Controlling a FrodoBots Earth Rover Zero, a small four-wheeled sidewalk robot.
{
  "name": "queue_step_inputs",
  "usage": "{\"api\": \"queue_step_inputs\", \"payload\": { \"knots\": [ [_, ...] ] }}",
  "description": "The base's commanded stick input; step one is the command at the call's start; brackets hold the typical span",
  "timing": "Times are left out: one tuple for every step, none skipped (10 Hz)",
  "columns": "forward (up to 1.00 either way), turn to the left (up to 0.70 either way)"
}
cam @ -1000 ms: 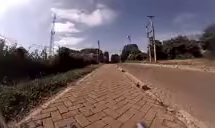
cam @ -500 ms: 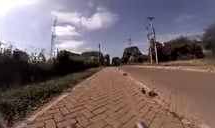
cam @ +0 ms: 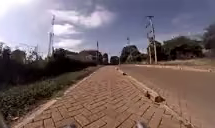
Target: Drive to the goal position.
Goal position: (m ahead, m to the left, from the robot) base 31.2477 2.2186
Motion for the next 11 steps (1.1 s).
{"api": "queue_step_inputs", "payload": {
  "knots": [
    [0.70, 0.00],
    [0.70, 0.00],
    [0.70, 0.00],
    [0.70, 0.00],
    [0.70, 0.00],
    [0.70, 0.00],
    [0.70, 0.00],
    [0.70, 0.00],
    [0.70, 0.00],
    [0.70, 0.00],
    [0.70, 0.00]
  ]
}}
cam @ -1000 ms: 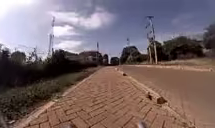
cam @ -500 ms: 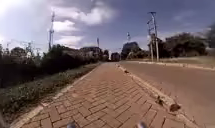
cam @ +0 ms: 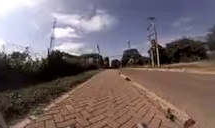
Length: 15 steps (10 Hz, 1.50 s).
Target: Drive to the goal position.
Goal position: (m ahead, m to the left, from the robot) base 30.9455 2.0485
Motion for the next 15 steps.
{"api": "queue_step_inputs", "payload": {
  "knots": [
    [0.70, 0.00],
    [0.70, 0.00],
    [0.70, 0.00],
    [0.70, -0.02],
    [0.70, -0.17],
    [0.70, -0.35],
    [0.70, -0.33],
    [0.70, -0.08],
    [0.70, -0.01],
    [0.70, 0.00],
    [0.70, 0.00],
    [0.70, 0.00],
    [0.70, 0.00],
    [0.70, 0.00],
    [0.70, 0.00]
  ]
}}
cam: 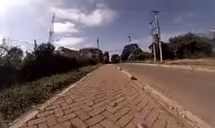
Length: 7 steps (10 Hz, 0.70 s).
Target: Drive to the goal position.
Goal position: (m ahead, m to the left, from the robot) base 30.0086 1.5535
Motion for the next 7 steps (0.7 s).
{"api": "queue_step_inputs", "payload": {
  "knots": [
    [0.70, 0.00],
    [0.70, 0.00],
    [0.70, 0.00],
    [0.70, 0.00],
    [0.70, 0.00],
    [0.70, 0.00],
    [0.70, 0.00]
  ]
}}
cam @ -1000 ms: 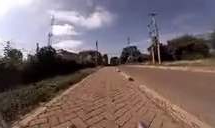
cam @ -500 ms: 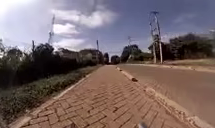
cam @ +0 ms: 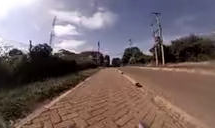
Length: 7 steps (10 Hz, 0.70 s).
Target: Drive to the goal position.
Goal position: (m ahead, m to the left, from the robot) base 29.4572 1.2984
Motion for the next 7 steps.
{"api": "queue_step_inputs", "payload": {
  "knots": [
    [0.70, 0.00],
    [0.70, 0.00],
    [0.70, 0.00],
    [0.70, 0.00],
    [0.70, 0.00],
    [0.70, 0.00],
    [0.70, 0.00]
  ]
}}
